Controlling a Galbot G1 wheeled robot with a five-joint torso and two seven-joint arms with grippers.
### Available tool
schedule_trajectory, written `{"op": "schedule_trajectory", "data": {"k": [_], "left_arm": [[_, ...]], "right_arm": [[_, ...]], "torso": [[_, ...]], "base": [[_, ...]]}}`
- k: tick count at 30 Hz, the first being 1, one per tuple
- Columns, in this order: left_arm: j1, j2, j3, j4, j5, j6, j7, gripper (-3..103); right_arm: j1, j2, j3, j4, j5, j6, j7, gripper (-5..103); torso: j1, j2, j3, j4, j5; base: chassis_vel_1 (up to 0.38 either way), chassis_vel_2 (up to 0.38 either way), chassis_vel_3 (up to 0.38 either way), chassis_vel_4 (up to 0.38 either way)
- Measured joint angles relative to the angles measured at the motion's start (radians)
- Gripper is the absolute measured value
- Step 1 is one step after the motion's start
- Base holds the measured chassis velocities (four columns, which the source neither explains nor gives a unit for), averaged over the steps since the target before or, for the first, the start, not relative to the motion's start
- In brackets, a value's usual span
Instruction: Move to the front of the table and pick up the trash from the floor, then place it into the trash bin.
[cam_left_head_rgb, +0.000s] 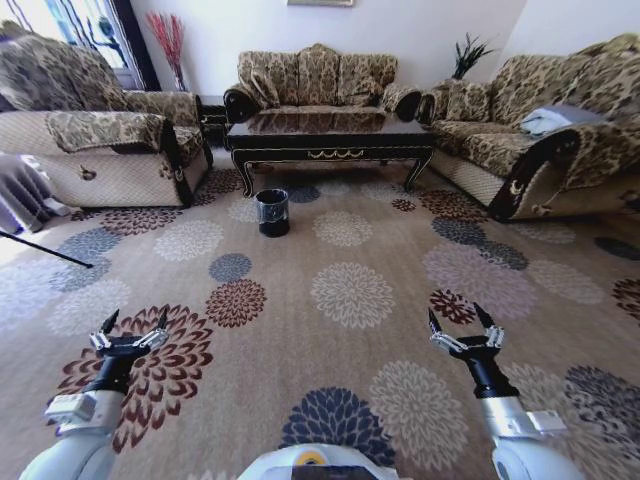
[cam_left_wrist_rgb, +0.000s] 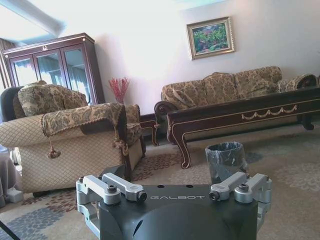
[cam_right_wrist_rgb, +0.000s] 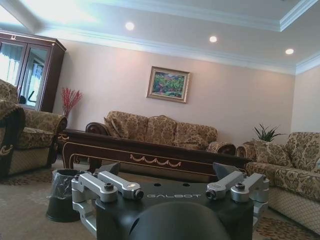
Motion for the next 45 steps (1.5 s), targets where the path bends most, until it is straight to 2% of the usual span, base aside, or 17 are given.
{"op": "schedule_trajectory", "data": {"k": [14,26,30,45], "left_arm": [[0.000,0.000,0.000,0.000,0.000,0.000,0.000,100],[0.000,0.000,0.000,0.000,0.000,0.000,0.000,100],[0.000,0.000,0.000,0.000,0.000,0.000,0.000,100],[0.000,0.000,0.000,0.000,0.000,0.000,0.000,100]], "right_arm": [[0.000,0.000,0.000,0.000,0.000,0.000,0.000,100],[0.000,0.000,0.000,0.000,0.000,0.000,0.000,100],[0.000,0.000,0.000,0.000,0.000,0.000,0.000,100],[0.000,0.000,0.000,0.000,0.000,0.000,0.000,100]], "torso": [[0.007,0.060,0.054,0.0001,0.0000],[0.013,0.089,0.076,0.0002,0.0000],[0.018,0.114,0.096,0.0002,0.0000],[0.032,0.165,0.133,0.0001,0.0000]], "base": [[0.000,0.000,0.000,0.000],[0.000,0.000,0.000,0.000],[0.000,0.000,0.000,0.000],[0.000,0.000,0.000,0.000]]}}
